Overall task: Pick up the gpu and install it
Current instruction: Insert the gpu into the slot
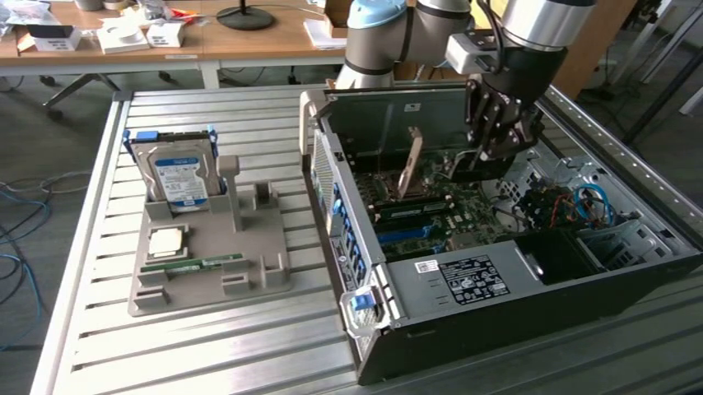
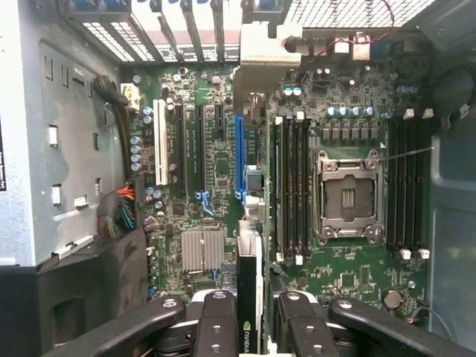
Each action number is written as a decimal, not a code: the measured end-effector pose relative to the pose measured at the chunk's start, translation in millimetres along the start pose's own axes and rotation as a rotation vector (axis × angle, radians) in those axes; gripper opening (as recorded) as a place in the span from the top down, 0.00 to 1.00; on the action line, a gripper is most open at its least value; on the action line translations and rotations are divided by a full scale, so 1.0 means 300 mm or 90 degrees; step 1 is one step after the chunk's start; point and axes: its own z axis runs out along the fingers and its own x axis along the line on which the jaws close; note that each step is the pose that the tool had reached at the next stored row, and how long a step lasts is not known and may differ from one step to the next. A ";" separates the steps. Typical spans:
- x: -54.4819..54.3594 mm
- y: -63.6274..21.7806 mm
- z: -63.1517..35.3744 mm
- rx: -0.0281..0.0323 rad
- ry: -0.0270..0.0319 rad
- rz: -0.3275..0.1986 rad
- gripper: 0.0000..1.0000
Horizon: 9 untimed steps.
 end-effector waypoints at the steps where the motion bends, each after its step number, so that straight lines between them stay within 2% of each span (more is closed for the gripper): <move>1: 0.001 0.001 0.002 0.0000 -0.0001 -0.001 0.74; 9: 0.001 0.004 0.014 0.0000 -0.0002 -0.001 0.74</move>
